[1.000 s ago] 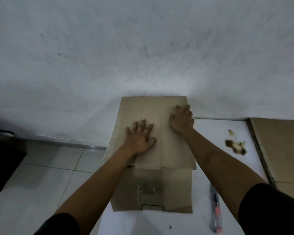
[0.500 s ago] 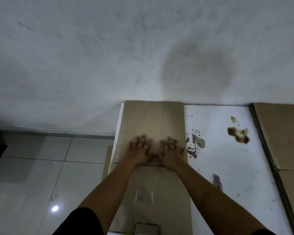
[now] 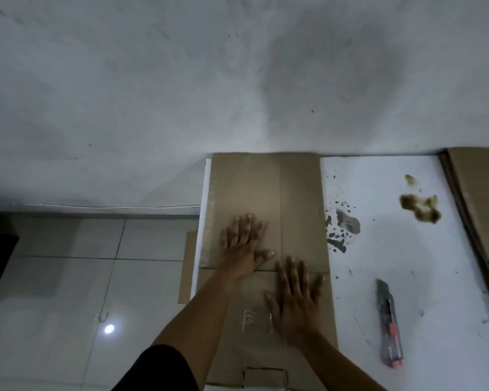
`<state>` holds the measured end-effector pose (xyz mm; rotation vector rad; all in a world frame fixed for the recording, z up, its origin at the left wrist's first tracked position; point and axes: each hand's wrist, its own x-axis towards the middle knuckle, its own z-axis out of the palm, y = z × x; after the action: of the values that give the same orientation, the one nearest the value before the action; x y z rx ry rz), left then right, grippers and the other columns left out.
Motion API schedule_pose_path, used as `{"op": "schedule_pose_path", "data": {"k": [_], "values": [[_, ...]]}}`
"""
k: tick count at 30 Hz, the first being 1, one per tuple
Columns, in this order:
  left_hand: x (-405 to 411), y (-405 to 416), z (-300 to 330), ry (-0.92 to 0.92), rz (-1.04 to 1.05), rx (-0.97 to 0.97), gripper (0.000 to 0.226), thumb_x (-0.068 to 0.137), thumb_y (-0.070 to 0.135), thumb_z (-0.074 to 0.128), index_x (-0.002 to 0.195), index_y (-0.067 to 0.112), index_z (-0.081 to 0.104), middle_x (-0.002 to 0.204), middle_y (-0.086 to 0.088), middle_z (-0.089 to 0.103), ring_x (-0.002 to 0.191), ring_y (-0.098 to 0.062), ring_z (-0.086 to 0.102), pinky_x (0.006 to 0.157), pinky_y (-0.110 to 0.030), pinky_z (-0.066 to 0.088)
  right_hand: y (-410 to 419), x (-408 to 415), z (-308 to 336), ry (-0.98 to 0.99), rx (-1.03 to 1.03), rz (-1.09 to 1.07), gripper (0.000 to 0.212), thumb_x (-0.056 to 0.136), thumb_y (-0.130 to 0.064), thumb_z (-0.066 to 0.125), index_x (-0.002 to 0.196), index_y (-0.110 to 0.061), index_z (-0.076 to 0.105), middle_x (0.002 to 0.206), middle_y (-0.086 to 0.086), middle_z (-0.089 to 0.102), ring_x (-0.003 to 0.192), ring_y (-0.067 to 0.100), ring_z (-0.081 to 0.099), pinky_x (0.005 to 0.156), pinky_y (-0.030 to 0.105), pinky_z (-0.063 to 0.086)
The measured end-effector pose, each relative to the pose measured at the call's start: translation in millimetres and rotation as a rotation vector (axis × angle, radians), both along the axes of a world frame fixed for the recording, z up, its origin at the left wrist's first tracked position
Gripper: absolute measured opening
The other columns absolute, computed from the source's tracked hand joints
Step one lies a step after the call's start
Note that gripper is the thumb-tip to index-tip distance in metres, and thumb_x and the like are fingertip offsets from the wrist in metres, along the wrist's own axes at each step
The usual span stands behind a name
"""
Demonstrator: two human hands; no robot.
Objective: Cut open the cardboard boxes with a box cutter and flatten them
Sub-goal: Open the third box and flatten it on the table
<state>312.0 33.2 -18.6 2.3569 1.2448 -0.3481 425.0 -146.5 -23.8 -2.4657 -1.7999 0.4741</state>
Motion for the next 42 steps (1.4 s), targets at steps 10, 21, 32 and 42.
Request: {"op": "schedule_pose_path", "data": {"k": [10, 21, 32, 42], "values": [[0, 3, -1, -0.009, -0.018, -0.023, 0.082, 0.088, 0.081, 0.02, 0.149, 0.047, -0.024, 0.152, 0.009, -0.045, 0.139, -0.025, -0.044, 0.115, -0.058, -0.019, -16, -11, -2, 0.048, -0.012, -0.011, 0.083, 0.093, -0.065, 0.04, 0.16, -0.024, 0.014, 0.168, 0.006, 0.001, 0.154, 0.033, -0.001, 0.116, 0.068, 0.01], [-42, 14, 5, -0.168, -0.094, -0.039, 0.091, 0.077, 0.07, 0.064, 0.154, 0.036, 0.029, 0.167, 0.001, -0.001, 0.153, -0.025, -0.007, 0.121, -0.057, 0.007, -19, -4, 9, 0.04, -0.157, 0.052, 0.12, 0.067, -0.101, 0.027, 0.16, -0.029, 0.005, 0.167, 0.004, -0.005, 0.152, 0.035, -0.01, 0.112, 0.072, -0.003], [-101, -71, 7, -0.156, 0.286, 0.101, 0.094, 0.082, 0.071, 0.06, 0.157, 0.03, 0.02, 0.167, 0.001, 0.005, 0.152, -0.021, 0.01, 0.12, -0.051, 0.021, 5, 10, 44, 0.12, -0.185, -0.093, 0.091, 0.076, -0.085, 0.035, 0.151, -0.036, 0.021, 0.162, 0.001, 0.01, 0.148, 0.03, 0.012, 0.113, 0.059, 0.021], [-70, -15, 40, -0.078, 0.786, -0.146, 0.099, 0.079, 0.049, 0.074, 0.154, 0.016, 0.019, 0.148, -0.018, 0.033, 0.134, -0.041, 0.038, 0.104, -0.059, 0.042, 51, 40, 55, 0.413, -0.14, -0.947, 0.057, 0.092, -0.045, 0.054, 0.135, -0.012, 0.036, 0.132, 0.015, 0.047, 0.122, 0.036, 0.048, 0.097, 0.05, 0.041]]}}
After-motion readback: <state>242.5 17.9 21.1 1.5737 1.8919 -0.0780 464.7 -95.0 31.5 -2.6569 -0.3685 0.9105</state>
